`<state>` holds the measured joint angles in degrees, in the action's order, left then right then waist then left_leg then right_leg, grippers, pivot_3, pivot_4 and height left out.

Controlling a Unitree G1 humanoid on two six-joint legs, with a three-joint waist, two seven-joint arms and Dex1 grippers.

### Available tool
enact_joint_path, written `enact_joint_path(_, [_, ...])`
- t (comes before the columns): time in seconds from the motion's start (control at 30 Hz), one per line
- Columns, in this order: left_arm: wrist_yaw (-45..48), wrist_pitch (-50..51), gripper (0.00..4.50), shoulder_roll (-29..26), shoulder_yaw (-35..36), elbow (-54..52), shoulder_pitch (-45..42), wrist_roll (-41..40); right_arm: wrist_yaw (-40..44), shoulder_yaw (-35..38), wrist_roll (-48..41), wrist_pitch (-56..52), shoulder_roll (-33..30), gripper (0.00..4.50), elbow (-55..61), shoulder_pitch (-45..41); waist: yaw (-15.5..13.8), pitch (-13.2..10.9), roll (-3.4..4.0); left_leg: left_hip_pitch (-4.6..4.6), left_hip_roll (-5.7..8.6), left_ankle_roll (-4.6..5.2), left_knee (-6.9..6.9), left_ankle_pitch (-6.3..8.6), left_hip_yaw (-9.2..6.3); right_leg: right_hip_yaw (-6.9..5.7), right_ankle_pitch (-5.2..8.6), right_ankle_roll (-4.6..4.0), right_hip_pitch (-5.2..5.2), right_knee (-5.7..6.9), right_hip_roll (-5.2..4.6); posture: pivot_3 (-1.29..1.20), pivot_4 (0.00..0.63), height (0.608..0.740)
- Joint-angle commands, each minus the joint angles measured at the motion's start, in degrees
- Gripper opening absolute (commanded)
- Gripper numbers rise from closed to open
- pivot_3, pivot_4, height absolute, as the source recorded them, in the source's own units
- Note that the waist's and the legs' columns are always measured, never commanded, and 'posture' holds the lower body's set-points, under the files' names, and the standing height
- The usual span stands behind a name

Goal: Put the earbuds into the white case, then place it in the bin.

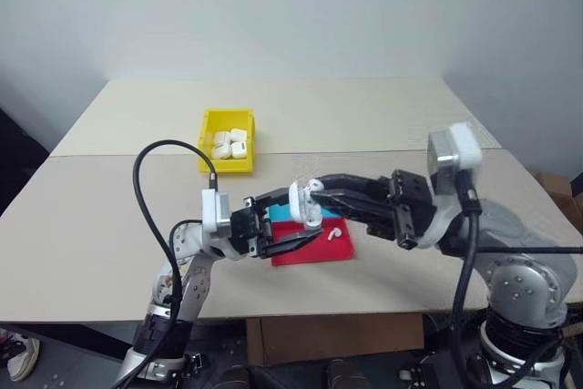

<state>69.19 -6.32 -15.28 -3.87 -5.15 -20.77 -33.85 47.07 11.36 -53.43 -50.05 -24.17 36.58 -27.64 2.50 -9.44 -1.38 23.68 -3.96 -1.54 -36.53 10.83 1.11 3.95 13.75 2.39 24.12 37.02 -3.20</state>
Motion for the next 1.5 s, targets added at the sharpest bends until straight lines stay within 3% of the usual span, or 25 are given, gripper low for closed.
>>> enact_joint_path(0.03, [0.24,-0.71,2.77,0.23,0.26,-0.46,-1.48,-0.39,-1.28,-1.04,-2.21,2.90,-0.36,1.12,2.10,0.83,-0.05,0.00,0.00,-0.01,0.00,0.00,0.00,0.00,0.00,0.00,0.00,0.01,-0.01,0.00,0.00,0.00,0.150,0.740])
enact_joint_path(0.73, [0.24,-1.17,2.77,0.47,0.53,0.21,-2.13,-0.07,-1.45,-6.61,2.20,11.80,-4.30,1.12,0.89,6.60,-0.08,0.00,-0.01,0.02,0.00,0.00,-0.01,0.00,-0.02,0.00,0.18,0.31,0.00,-0.02,0.00,0.00,0.150,0.740])
enact_joint_path(1.4, [0.88,-3.26,2.77,1.40,0.76,2.37,-2.85,0.87,-1.98,-9.60,5.76,13.79,-6.04,1.12,-0.19,7.79,-0.10,0.00,-0.01,0.02,0.00,0.00,-0.01,0.00,-0.02,-0.01,0.18,0.31,0.00,-0.03,0.00,0.00,0.150,0.740])
enact_joint_path(1.5, [0.97,-3.40,2.77,1.48,0.86,2.59,-2.88,1.18,-1.76,-9.58,5.74,14.18,-6.22,1.65,-0.05,7.97,-0.09,0.00,-0.01,0.02,0.00,0.00,-0.01,0.00,-0.02,-0.01,0.18,0.31,0.00,-0.02,0.00,0.00,0.150,0.740])
